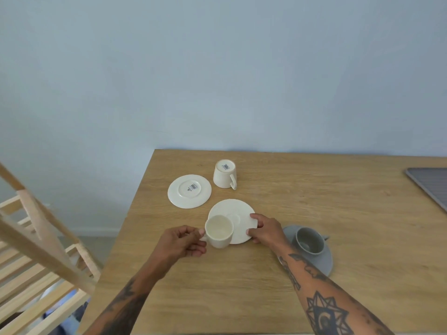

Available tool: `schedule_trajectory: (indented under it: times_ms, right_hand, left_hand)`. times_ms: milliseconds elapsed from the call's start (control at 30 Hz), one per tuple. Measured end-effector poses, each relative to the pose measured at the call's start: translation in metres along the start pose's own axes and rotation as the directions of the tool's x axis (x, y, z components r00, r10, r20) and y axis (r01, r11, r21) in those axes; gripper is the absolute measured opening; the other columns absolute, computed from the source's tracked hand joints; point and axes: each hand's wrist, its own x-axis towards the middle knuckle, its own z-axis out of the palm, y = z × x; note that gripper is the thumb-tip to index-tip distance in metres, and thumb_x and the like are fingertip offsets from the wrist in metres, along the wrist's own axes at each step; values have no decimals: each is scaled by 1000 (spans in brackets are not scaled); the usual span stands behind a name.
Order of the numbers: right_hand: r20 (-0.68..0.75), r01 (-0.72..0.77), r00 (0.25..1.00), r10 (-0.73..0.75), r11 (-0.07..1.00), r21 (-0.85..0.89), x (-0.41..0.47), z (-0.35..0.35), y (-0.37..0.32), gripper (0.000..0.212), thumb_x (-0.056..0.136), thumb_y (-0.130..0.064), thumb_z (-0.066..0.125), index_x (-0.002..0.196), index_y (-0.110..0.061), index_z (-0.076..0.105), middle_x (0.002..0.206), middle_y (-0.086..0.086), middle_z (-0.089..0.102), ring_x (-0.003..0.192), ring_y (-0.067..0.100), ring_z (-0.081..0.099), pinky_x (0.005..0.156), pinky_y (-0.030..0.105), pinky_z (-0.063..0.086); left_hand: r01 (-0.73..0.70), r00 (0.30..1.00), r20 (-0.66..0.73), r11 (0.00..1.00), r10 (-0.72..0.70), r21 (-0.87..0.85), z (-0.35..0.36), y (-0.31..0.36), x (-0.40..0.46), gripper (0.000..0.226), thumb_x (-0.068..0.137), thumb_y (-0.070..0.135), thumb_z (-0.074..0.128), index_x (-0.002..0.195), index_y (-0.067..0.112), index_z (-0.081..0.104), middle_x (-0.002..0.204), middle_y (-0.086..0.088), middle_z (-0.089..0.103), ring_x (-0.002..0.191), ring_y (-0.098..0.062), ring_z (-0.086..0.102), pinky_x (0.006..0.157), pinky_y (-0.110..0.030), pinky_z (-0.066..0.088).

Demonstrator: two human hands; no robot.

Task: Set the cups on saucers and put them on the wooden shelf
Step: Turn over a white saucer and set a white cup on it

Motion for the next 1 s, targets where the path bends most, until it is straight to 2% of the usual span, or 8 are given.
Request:
schedule_trajectory:
  times_ms: [100,267,500,800,900,1000]
  right_hand:
    - [4,3,1000,-3,1000,-3,-2,0,1,64,83,-2,73,143,-13,54,92,-1,60,73,24,70,80,37,63]
    - [12,7,1000,-7,1000,4,-5,0,3,63,83,-1,73,143,-12,54,104,7,63,69,21,68,74,32,63]
    - [9,16,1000,-16,1000,9,-3,-1,5,64,83,-2,72,143,-13,54,119,15,67,72,22,69,75,33,63]
    - [16,18,1000,-18,1000,25,1,-1,8,64,82,-2,73,142,-13,55,115,10,68,73,22,71,72,32,64]
    - [19,24,1000,-24,1000,19,2,-1,9,65,81,-4,74,142,-14,55,113,9,67,71,20,71,66,26,63]
    - [11,31,999,-31,999,25,1,-1,8,64,81,-6,73,142,-14,56,115,11,67,74,24,74,65,29,64]
  left_hand:
    - [-23,1000,13,999,22,45,8,19,22,36,83,24,80,100,-8,72,91,-30,75,74,-31,75,68,-33,64]
    - [0,1000,18,991,-3,132,26,27,54,37,87,23,77,102,-9,69,88,-30,75,72,-30,75,65,-31,64]
    - [40,999,12,989,-42,143,37,25,73,39,86,24,78,103,-10,69,87,-28,76,73,-30,76,62,-30,63]
    - [104,993,41,987,-110,124,33,22,67,41,85,24,79,106,-9,69,90,-27,77,75,-30,76,65,-32,64]
    - [119,991,28,974,-127,194,33,26,66,42,84,33,79,106,-2,71,90,-18,79,71,-26,75,59,-28,60]
    - [119,993,-53,934,-108,336,32,28,64,44,80,49,77,100,11,73,87,-6,80,58,-17,67,47,-22,46]
